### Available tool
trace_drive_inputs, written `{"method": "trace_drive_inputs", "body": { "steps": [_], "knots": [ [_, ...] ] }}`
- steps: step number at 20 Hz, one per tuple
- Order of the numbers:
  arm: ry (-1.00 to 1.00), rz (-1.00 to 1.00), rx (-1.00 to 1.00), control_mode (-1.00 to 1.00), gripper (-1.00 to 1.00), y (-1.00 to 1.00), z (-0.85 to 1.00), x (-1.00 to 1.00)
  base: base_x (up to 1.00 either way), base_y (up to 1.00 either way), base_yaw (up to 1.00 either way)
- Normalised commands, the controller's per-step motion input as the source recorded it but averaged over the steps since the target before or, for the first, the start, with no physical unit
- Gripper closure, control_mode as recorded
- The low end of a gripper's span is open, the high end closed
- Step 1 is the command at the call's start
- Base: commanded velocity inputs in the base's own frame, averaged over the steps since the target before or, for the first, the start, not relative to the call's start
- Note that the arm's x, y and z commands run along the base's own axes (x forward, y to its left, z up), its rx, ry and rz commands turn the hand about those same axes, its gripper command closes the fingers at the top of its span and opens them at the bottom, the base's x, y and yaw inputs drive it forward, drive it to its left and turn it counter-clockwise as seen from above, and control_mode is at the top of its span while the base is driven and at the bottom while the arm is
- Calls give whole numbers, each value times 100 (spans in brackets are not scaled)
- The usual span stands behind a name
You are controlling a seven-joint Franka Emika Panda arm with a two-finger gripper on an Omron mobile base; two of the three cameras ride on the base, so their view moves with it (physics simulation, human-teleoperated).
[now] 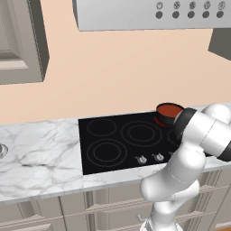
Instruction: Wait until the marinara sauce is simmered to a deep red color and then turn off the stove.
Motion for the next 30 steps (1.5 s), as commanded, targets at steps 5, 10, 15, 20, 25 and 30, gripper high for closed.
{"method": "trace_drive_inputs", "body": {
  "steps": [5, 10, 15, 20, 25, 30],
  "knots": [
    [0, 0, 0, -100, 100, 0, 0, 0, 0, 0, 0],
    [0, 0, 0, -100, 100, 0, 0, 0, 0, 0, 0],
    [0, 0, 0, -100, 100, 0, 0, 0, 0, 0, 0],
    [0, 0, 0, -100, 100, 0, 0, 0, 0, 0, 0],
    [0, 0, 0, -100, 100, 0, 0, 0, 0, 0, 0],
    [0, 0, 0, -100, 100, 0, 0, 0, 0, 0, 0]
  ]
}}
